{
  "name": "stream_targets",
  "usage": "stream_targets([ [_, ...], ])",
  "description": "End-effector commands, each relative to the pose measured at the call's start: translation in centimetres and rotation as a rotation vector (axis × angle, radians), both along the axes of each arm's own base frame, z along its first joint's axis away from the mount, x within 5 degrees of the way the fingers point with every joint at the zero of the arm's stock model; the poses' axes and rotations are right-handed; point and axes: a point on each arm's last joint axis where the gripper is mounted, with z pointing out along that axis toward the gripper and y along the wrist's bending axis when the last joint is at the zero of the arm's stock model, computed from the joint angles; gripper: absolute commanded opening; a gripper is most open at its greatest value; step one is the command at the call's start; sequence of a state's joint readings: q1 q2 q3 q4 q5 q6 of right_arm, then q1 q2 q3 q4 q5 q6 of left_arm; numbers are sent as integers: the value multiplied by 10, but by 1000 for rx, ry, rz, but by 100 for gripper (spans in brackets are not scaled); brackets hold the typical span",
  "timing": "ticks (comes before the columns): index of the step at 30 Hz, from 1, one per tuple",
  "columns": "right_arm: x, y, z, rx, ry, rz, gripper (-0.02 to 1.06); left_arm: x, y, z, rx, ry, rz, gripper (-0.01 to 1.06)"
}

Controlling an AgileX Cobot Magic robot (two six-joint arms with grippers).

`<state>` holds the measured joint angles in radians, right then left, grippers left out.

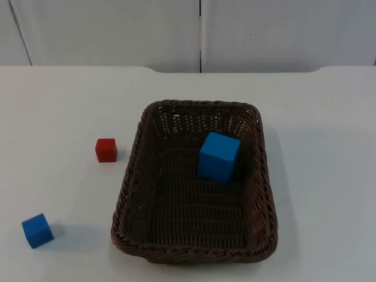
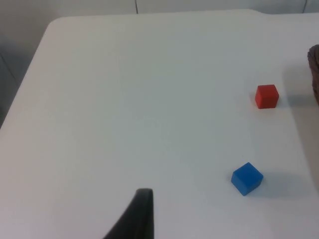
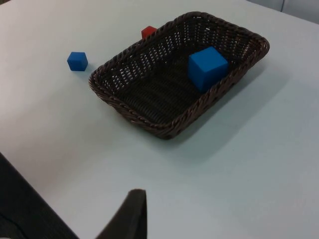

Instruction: Pick up the basket with the left hand and place the largest block into the basket with the right hand.

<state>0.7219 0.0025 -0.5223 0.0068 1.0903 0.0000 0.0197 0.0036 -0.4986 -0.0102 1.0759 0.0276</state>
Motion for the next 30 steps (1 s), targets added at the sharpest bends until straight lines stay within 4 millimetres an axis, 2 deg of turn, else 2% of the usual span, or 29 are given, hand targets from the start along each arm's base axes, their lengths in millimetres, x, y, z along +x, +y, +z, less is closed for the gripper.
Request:
stream_targets([
  [1,1,1,-1,7,-6,-16,105,0,0,-1,0,-1,5,105],
  [30,-1,3,-1,5,-7,-386,105,0,0,-1,0,-1,5,105],
])
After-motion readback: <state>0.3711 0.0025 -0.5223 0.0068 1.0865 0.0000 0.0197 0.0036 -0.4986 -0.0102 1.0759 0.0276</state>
